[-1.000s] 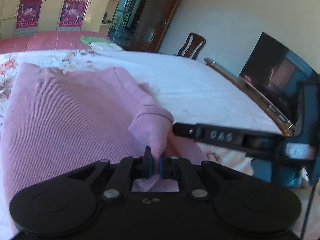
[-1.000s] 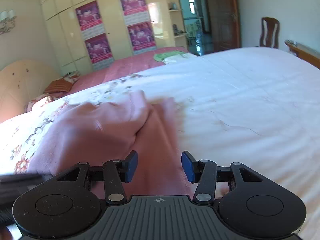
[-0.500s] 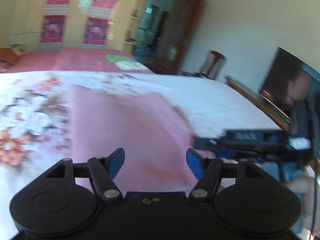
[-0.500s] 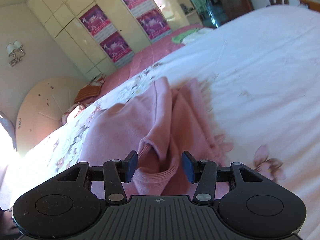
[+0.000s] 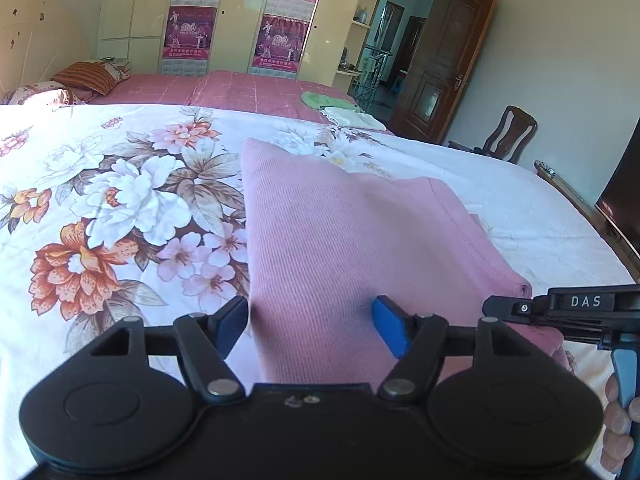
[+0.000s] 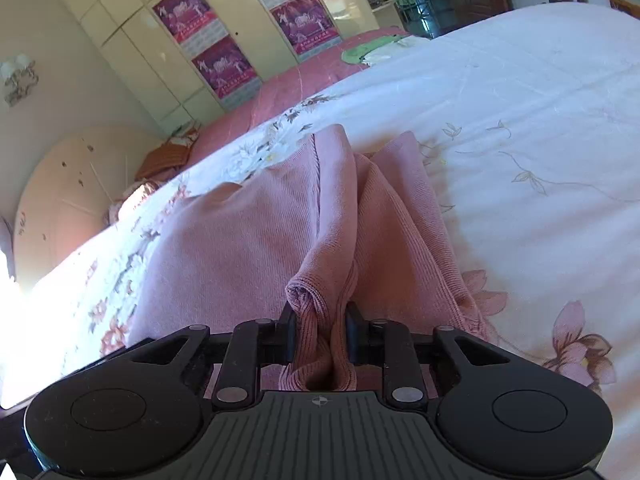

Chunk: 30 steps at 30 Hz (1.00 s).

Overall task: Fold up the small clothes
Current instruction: 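Grasp the other side edge with the right tool and fold it inward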

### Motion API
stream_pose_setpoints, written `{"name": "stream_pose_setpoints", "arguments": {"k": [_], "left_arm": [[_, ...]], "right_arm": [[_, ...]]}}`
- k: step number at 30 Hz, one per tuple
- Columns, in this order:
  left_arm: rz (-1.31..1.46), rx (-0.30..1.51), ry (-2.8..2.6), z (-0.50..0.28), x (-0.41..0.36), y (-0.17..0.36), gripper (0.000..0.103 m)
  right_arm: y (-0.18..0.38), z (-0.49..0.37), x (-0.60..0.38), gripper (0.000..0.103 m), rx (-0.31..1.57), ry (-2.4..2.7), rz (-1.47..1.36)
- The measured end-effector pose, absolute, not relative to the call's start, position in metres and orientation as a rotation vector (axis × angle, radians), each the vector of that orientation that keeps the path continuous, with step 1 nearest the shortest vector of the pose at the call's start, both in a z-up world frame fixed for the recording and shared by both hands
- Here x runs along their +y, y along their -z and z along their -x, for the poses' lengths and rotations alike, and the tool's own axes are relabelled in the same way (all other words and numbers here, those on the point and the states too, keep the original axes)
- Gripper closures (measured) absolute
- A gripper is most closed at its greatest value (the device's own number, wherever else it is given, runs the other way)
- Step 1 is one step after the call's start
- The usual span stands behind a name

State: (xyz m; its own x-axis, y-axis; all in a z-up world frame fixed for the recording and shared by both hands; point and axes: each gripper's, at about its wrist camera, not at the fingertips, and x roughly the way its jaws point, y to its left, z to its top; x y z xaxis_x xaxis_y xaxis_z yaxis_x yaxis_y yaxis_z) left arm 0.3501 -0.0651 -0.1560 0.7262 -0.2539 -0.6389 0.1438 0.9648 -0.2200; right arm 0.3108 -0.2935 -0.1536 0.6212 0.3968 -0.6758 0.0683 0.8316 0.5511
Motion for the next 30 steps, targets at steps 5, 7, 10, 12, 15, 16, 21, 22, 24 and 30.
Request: {"name": "stream_pose_setpoints", "arguments": {"k": [5, 7, 10, 12, 15, 16, 21, 22, 24, 30], "left_arm": [[0.170, 0.715, 0.224, -0.348, -0.068, 0.153, 0.031], [0.178, 0.700, 0.234, -0.346, -0.071, 0.147, 0.031], [0.167, 0.700, 0.269, -0.341, -0.081, 0.146, 0.027], [0.145, 0.723, 0.277, -0.338, -0.090, 0.152, 0.027], [0.114, 0.808, 0.286, -0.339, -0.098, 0.173, 0.028], [0.132, 0.838, 0.291, -0.339, -0.097, 0.179, 0.028], [0.136, 0.840, 0.301, -0.334, -0.090, 0.175, 0.033], [0.152, 0.841, 0.297, -0.335, -0.086, 0.171, 0.034], [0.185, 0.834, 0.286, -0.336, -0.080, 0.163, 0.034], [0.252, 0.787, 0.262, -0.356, -0.069, 0.140, 0.033]], "right_arm": [[0.125, -0.302, -0.304, 0.092, 0.784, -0.200, -0.495], [0.110, -0.297, -0.314, 0.093, 0.751, -0.204, -0.460], [0.117, -0.289, -0.330, 0.094, 0.778, -0.177, -0.436], [0.135, -0.283, -0.333, 0.094, 0.826, -0.135, -0.397], [0.162, -0.283, -0.333, 0.093, 0.895, -0.134, -0.420], [0.160, -0.282, -0.335, 0.093, 0.878, -0.130, -0.434], [0.135, -0.273, -0.343, 0.090, 0.838, -0.135, -0.445], [0.132, -0.269, -0.343, 0.090, 0.827, -0.131, -0.440], [0.128, -0.269, -0.338, 0.089, 0.823, -0.138, -0.422], [0.124, -0.296, -0.339, 0.035, 0.783, -0.139, -0.452]]}}
